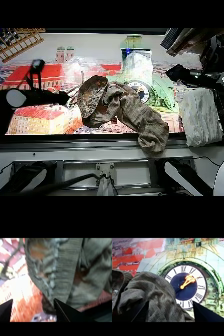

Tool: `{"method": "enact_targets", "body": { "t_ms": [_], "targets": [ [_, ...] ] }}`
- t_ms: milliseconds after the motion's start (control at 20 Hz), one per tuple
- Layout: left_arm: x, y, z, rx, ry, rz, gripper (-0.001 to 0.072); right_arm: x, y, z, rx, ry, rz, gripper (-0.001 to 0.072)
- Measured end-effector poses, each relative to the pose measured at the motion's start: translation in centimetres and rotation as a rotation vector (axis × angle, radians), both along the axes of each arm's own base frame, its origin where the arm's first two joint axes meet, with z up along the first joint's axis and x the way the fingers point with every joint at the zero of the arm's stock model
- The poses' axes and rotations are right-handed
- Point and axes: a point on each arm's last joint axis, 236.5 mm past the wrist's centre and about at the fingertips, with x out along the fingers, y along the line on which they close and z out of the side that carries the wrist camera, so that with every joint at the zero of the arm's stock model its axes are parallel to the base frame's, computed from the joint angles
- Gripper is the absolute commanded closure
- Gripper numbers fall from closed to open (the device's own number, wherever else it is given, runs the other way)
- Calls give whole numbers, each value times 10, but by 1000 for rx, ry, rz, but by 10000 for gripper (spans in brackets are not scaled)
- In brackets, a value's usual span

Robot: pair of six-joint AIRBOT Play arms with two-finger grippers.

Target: Fold the clothes and pants, and hang the long-sleeved shirts on hangers.

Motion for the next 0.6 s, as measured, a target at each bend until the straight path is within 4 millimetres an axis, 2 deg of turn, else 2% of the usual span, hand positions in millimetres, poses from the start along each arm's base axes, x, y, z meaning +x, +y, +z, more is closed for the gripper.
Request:
{"method": "enact_targets", "body": {
  "t_ms": [150,300,400,500,600],
  "targets": [
    [-33,-11,-25,-38,75,-61,172,-2,0,-2,-3,9,4,104],
    [-60,-20,-53,-78,103,-105,94,-3,0,-3,-6,15,7,104],
    [-70,-25,-70,-99,98,-128,2,-3,0,-3,-6,15,7,104],
    [-74,-31,-84,-109,78,-147,2,-3,0,-3,-5,18,8,143],
    [-73,-39,-95,-105,54,-167,2,-3,1,-3,2,20,5,143]
  ]
}}
